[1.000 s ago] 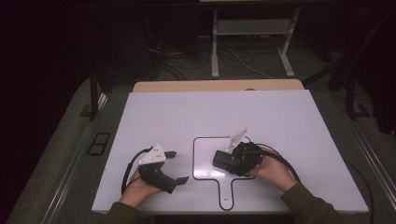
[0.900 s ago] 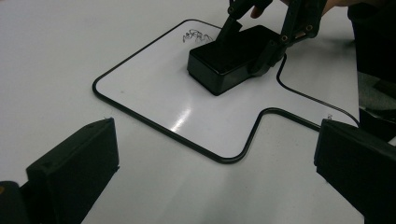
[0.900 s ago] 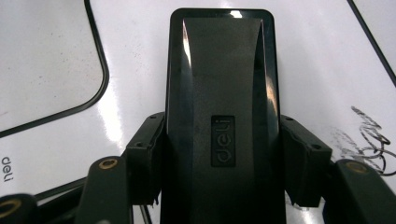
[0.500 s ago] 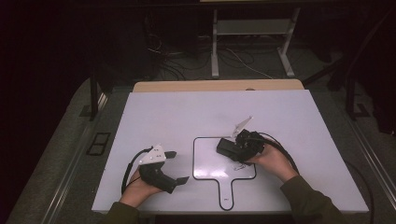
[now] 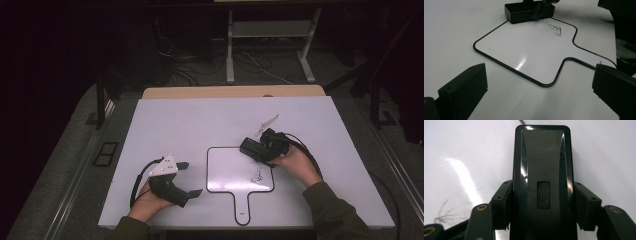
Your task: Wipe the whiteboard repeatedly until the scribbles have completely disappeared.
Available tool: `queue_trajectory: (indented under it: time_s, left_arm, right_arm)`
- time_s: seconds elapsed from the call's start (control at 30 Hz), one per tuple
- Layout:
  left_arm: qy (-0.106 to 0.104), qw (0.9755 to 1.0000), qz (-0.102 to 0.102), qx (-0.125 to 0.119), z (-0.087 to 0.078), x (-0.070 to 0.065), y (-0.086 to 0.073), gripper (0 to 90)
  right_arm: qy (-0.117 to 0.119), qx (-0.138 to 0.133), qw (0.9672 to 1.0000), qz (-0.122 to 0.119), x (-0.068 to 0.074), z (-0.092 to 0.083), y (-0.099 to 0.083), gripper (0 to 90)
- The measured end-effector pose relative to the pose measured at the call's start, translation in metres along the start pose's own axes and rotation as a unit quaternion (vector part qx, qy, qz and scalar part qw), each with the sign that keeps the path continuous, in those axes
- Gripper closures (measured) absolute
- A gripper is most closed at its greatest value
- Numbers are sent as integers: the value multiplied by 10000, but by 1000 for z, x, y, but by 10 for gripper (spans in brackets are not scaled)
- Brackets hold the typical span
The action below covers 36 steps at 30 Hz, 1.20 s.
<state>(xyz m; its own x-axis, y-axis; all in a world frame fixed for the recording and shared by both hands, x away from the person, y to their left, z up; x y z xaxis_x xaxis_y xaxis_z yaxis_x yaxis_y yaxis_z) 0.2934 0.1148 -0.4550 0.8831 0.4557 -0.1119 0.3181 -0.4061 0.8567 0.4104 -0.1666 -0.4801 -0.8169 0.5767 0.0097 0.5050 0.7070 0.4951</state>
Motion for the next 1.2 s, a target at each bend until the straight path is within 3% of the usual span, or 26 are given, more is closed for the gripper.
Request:
queue_trajectory:
  time_s: [0.27, 0.47, 0.6, 0.7, 0.83, 0.93, 1.03, 1.2]
  left_arm:
    - [-1, 10000, 1, 7, 0, 0, 0, 0]
    - [0, 10000, 6, 13, 0, 0, 0, 0]
    - [-2, 10000, -1, 2, 0, 0, 0, 0]
    - [-1, 10000, 2, 1, 0, 0, 0, 0]
    - [-6, 10000, -4, 6, 0, 0, 0, 0]
    - [-5, 10000, -7, 6, 0, 0, 0, 0]
    - [-4, 10000, 1, 9, 0, 0, 0, 0]
    - [-5, 10000, -5, 10, 0, 0, 0, 0]
  right_arm:
    - [-88, 11, 9999, 105, -6, 1, 1, 385]
    - [0, 33, 10000, -31, 4, 2, 4, 386]
    - [6, 70, 9997, -244, 12, 3, 7, 386]
    - [50, 37, 9999, -109, 10, 4, 7, 386]
    - [-119, 17, 9998, 180, -7, 1, 2, 385]
    - [-121, -7, 9995, 290, -11, 0, 1, 385]
    - [-144, 2, 9995, 292, -11, 0, 1, 386]
    - [-65, 48, 9999, 79, 1, 3, 6, 386]
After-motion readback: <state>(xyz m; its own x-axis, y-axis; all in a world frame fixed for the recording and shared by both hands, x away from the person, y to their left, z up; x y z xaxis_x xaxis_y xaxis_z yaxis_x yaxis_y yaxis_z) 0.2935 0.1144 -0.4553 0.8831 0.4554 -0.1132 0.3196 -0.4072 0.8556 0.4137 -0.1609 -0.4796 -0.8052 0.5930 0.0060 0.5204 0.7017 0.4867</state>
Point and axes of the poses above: each handheld gripper's, and its own axes: z roughly forward along the jaws, y roughly out of its top, x roughly to its left, the point moved 6 cm from there along z, roughly forward along the jaws
